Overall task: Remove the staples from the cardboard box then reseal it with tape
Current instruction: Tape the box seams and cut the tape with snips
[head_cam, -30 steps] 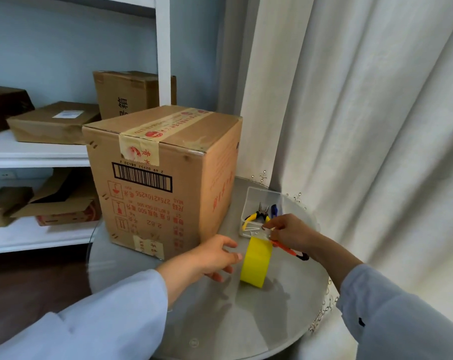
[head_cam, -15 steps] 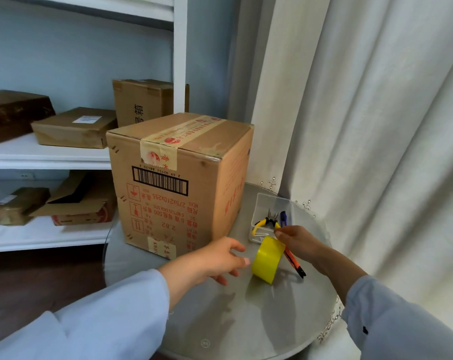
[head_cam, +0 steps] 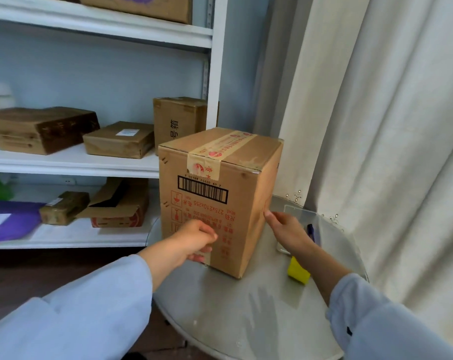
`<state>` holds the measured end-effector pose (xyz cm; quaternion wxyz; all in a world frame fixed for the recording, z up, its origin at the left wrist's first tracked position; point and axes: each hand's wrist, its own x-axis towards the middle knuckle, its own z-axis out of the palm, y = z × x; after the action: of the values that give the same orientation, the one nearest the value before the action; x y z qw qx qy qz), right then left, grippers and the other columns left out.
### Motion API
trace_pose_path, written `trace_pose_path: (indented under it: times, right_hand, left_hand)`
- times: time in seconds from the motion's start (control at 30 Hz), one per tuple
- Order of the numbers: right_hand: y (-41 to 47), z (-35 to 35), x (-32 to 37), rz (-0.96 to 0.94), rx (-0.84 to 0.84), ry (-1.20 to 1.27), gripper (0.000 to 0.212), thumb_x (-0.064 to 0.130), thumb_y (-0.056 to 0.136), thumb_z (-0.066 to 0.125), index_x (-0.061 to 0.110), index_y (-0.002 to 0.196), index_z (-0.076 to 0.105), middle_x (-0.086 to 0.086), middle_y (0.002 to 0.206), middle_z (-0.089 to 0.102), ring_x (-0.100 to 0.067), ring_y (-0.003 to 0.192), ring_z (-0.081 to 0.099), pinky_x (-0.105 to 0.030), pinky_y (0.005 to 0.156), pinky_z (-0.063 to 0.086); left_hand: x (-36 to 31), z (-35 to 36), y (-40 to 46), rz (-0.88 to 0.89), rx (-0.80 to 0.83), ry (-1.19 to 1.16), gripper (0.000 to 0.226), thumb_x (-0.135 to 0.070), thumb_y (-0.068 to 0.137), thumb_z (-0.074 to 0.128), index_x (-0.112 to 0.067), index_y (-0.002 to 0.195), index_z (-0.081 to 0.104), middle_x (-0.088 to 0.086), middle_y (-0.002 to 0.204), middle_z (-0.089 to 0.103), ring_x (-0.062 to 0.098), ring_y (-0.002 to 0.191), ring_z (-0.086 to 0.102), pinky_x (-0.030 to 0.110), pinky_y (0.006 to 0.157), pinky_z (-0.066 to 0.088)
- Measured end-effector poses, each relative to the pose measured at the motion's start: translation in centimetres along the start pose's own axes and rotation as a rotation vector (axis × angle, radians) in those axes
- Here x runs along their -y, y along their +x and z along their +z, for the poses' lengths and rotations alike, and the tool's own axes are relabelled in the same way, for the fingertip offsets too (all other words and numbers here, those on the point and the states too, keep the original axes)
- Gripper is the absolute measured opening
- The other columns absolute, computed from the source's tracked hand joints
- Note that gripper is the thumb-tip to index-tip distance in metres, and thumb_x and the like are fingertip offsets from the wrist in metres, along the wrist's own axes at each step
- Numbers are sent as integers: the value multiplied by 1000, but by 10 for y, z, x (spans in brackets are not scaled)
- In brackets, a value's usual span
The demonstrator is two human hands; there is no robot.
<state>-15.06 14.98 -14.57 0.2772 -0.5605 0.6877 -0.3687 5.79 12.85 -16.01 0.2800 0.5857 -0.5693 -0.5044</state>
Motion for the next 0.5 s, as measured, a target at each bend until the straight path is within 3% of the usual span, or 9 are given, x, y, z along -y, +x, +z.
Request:
trace_pose_path:
  times: [0.1,0.17,0.23,0.37,0.43,0.5]
  right_hand:
    - [-12,14,15,38,28,238,82,70,86,29,11,143,41,-4,142,47,-21,132,43,-31,104,33]
    - [-20,24,17,57,45,322,95,78,75,27,17,148,33,-2,149,41,-22,136,38,-41,113,30]
    - [-28,31,13,68,74,340,94,76,74,30,20,149,28,-1,150,39,-22,136,38,-45,113,31]
    - [-41,49,5,77,128,355,68,53,90,42,20,148,27,2,138,47,-10,113,45,-29,95,38]
    - [-42,57,2,104,151,353,66,51,92,45,20,148,28,3,139,47,-11,115,46,-30,97,37]
    - [-39,62,1,135,158,357,69,56,91,42,23,149,25,2,144,44,-12,121,44,-33,101,35]
  left_hand:
    - [4,-13,3,3,-157,-110,37,-11,93,57,-10,128,46,8,113,58,21,102,59,30,66,55]
    - [10,-25,8,-12,-228,-220,40,-7,93,55,-9,132,44,9,118,56,24,109,56,37,77,54]
    - [17,-35,14,-42,-295,-312,42,-4,92,55,-11,132,43,12,130,53,28,118,52,41,84,52]
    - [33,-47,26,-92,-361,-310,65,2,91,52,-14,148,24,11,147,37,32,131,40,43,99,45]
    - [35,-52,30,-82,-350,-244,77,3,91,51,-20,152,11,9,154,25,31,138,31,46,109,35]
    - [32,-56,33,-60,-309,-206,77,6,89,50,-21,152,13,8,153,28,30,138,31,46,111,32]
